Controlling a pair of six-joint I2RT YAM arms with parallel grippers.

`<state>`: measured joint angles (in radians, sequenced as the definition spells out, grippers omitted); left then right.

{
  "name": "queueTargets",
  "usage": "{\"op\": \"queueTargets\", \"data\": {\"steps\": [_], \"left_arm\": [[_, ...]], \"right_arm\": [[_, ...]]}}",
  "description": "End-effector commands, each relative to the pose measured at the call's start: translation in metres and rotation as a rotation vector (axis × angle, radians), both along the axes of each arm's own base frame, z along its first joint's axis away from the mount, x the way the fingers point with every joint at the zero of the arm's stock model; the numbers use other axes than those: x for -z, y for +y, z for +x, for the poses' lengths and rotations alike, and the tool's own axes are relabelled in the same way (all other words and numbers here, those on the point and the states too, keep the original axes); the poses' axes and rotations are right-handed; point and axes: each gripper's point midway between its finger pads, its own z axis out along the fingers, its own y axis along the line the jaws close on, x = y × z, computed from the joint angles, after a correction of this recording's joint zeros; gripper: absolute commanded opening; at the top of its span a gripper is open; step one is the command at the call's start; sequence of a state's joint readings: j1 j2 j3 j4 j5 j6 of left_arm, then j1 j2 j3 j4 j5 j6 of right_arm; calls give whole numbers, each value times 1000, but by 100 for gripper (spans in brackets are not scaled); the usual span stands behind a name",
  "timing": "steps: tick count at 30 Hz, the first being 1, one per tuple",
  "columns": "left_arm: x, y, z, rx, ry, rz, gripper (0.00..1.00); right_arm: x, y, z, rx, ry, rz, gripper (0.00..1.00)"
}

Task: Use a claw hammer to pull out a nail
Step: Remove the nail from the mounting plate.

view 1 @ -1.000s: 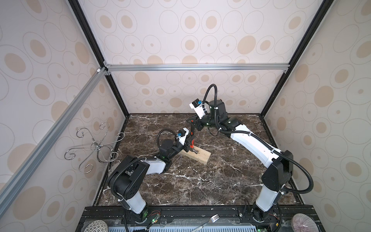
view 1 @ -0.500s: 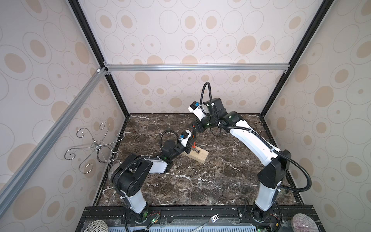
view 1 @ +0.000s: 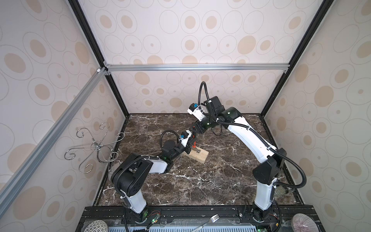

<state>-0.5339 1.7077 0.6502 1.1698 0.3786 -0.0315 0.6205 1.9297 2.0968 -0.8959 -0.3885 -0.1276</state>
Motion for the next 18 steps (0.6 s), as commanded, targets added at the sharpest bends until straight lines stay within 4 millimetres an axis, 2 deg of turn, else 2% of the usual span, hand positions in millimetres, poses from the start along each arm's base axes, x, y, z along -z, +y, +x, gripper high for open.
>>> {"op": "queueTargets", "data": {"steps": [1,3,9,11,12,14,18], "left_arm": [[-26,-5,7,2,-74,-30,12],[-25,-5,8,0,-67,-30,12],[-24,-4,9,-9,-57,-27,15],[-24,-4,8,-10,-55,-29,22],[-25,-3,8,-13,-55,-31,28],[-28,1,7,-28,-59,-35,47],[-34,18,7,-99,-58,-33,66]], "right_arm": [[10,-2,-7,-20,36,-37,29],[9,0,-6,-26,23,-33,24],[12,-1,-9,-57,1,-63,20],[11,-1,-9,-64,-16,-71,17],[9,-2,-10,-70,-24,-75,15],[5,-2,-12,-91,-51,-77,13],[3,-2,-18,-129,-76,-81,10]]}}
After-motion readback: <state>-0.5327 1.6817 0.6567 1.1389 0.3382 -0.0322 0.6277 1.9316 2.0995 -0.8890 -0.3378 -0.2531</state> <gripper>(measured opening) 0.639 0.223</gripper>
